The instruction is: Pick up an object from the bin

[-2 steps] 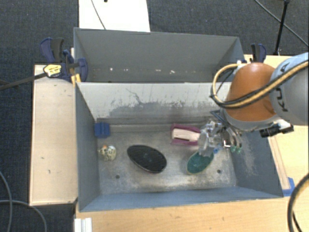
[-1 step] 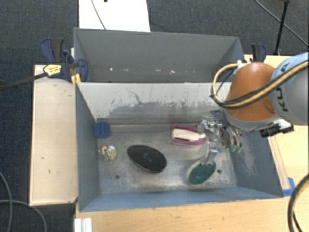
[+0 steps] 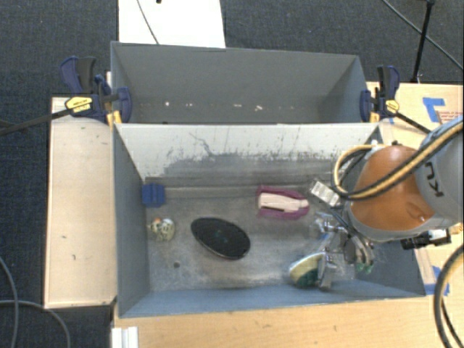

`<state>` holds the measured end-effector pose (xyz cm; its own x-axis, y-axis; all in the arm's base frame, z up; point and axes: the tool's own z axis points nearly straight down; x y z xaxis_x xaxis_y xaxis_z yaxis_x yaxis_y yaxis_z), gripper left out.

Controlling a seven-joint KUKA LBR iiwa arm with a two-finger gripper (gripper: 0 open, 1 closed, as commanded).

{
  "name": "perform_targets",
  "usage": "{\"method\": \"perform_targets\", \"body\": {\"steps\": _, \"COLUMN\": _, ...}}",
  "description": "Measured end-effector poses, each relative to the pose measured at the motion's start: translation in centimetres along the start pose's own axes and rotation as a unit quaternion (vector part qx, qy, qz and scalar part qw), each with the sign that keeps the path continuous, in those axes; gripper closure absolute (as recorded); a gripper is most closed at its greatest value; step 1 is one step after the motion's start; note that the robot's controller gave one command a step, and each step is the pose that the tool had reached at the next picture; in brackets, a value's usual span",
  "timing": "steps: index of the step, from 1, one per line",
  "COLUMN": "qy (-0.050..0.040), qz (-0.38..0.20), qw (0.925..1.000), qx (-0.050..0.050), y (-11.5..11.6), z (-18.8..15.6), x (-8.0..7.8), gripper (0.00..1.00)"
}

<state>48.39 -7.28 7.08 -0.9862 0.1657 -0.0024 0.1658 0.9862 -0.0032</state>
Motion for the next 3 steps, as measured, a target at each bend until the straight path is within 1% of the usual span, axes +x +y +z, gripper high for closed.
{"method": "perform_targets", "body": {"steps": 1, "qy": -0.0013, "qz": -0.003, "qw": 1.0000, "qx": -0.003, "y": 0.5, "z": -0.1, "x": -0.1, "gripper": 1.00}}
{"method": "perform_targets", "body": {"steps": 2, "qy": -0.0010, "qz": 0.076, "qw": 0.9971, "qx": -0.003, "y": 8.5, "z": -0.1, "x": -3.7, "gripper": 1.00}}
{"method": "perform_targets", "body": {"steps": 3, "qy": -0.0010, "qz": 0.076, "qw": 0.9971, "qx": -0.003, "y": 8.5, "z": -0.2, "x": -3.7, "gripper": 1.00}}
